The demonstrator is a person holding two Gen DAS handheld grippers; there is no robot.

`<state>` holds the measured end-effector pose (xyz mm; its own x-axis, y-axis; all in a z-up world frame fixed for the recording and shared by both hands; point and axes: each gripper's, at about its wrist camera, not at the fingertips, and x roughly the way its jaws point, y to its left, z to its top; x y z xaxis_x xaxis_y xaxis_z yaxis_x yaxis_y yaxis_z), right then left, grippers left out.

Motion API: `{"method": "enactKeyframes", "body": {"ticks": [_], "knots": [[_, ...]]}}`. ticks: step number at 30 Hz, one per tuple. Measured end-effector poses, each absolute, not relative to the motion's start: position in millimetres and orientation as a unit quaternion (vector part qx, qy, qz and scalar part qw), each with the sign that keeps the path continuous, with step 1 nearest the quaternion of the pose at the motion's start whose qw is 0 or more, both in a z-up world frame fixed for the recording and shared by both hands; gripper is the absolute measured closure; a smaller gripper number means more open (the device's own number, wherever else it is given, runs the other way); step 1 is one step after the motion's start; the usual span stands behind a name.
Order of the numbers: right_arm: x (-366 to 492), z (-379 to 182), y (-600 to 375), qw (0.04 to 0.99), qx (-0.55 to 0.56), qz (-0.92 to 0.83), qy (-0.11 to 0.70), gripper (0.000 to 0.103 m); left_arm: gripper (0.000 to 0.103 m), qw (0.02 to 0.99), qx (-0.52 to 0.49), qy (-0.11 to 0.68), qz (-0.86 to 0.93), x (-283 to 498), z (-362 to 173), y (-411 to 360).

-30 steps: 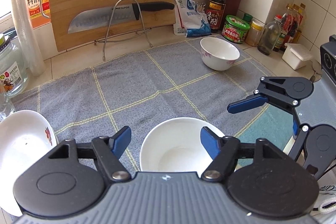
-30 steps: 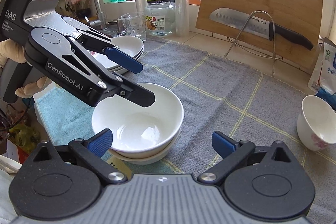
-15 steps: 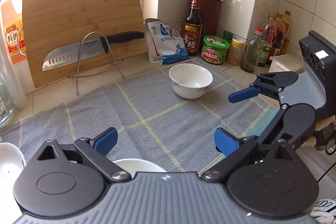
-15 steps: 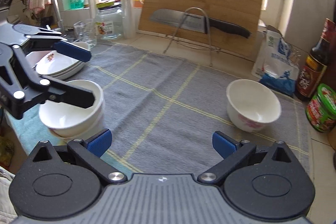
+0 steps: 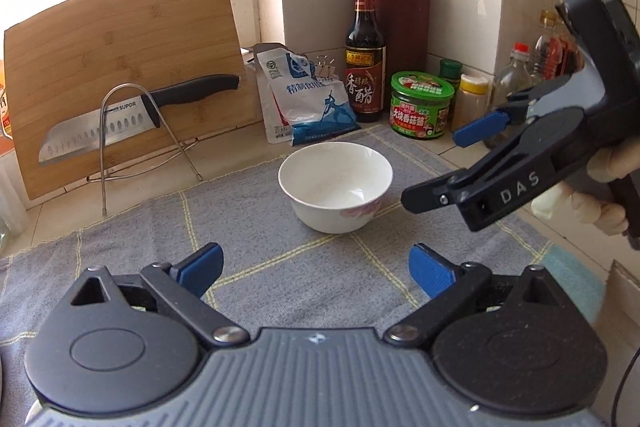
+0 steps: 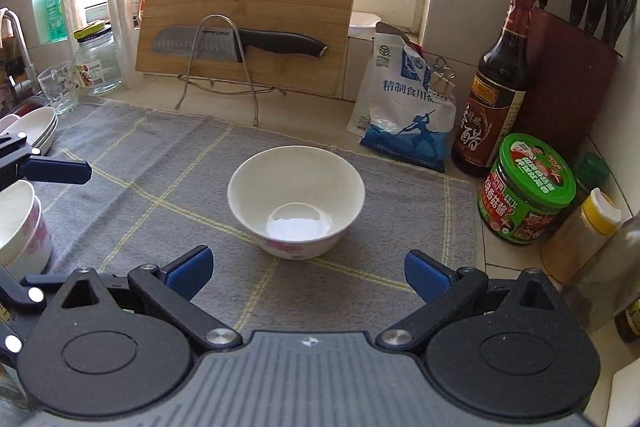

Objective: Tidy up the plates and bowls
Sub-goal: 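Move the right tool to the pink-floral bowl and grasp its rim, then carry the pink-floral bowl with the right tool toward the stacked bowls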

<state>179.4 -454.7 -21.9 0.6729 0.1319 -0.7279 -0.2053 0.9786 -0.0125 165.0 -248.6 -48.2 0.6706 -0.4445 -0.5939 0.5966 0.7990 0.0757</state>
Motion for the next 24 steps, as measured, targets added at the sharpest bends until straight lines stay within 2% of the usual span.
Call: {"method": "enactKeyframes", "body": {"ticks": [15, 24], "knots": [[258, -42, -477, 0.89, -0.008, 0.169, 0.424, 0.001, 0.004, 0.915, 0.124, 0.281, -0.262, 211, -90, -312], [291, -55, -467, 0.872, -0.014, 0.2, 0.446, 0.013, 0.006, 0.915, 0.118, 0.292, -0.253, 229, -97, -321]]}}
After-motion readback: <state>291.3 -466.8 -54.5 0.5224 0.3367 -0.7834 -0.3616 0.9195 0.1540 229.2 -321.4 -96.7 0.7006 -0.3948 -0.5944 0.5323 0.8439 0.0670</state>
